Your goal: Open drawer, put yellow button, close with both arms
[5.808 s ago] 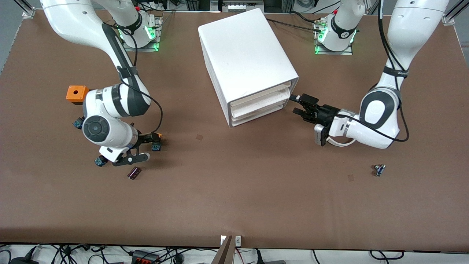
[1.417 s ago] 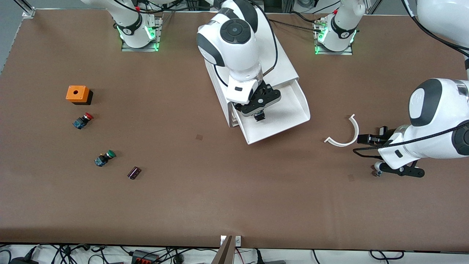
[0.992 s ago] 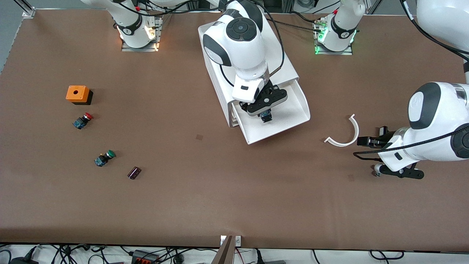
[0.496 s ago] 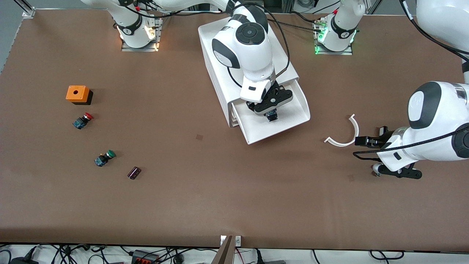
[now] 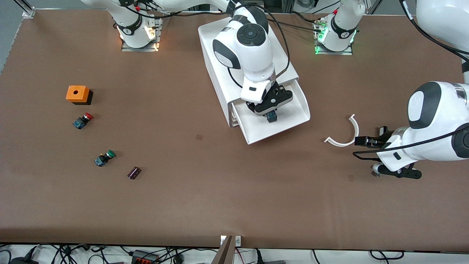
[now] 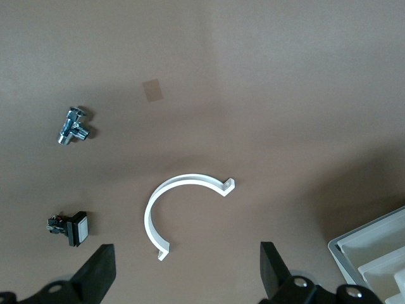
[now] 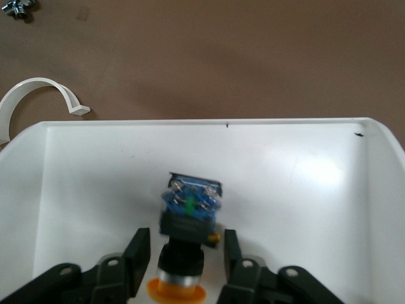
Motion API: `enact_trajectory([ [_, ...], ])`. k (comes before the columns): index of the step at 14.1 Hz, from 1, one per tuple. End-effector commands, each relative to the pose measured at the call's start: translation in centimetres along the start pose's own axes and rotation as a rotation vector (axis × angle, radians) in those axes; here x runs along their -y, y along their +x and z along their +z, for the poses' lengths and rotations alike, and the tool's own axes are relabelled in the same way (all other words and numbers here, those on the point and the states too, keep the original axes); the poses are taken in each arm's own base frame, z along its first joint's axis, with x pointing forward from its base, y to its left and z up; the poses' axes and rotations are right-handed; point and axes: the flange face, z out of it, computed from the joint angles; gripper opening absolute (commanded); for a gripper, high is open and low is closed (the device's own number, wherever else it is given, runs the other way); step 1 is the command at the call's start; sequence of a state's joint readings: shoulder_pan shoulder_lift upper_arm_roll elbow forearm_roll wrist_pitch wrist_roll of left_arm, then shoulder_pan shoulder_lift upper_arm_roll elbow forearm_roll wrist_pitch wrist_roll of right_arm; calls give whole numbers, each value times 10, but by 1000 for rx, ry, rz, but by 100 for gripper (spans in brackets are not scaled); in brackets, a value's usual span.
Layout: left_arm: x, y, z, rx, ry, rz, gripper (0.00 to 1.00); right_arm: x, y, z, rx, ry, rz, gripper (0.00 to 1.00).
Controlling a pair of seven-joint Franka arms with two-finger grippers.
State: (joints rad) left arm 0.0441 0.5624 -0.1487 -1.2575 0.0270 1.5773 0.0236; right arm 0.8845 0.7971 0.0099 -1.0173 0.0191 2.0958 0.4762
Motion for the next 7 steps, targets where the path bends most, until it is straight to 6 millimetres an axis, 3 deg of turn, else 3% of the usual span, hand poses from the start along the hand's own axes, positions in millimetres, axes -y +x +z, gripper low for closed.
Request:
enact_trajectory([
  [1,-4,3,-5,-8,-14,-5,100,2,1,-6,5,-25,16,100],
  [4,-3,3,-7,-14,-11,-4,100,-2,1,-7,25,-43,23,100],
  [7,-5,19,-12,-141,5,3,100,-11,8,-35,5,-43,37,100],
])
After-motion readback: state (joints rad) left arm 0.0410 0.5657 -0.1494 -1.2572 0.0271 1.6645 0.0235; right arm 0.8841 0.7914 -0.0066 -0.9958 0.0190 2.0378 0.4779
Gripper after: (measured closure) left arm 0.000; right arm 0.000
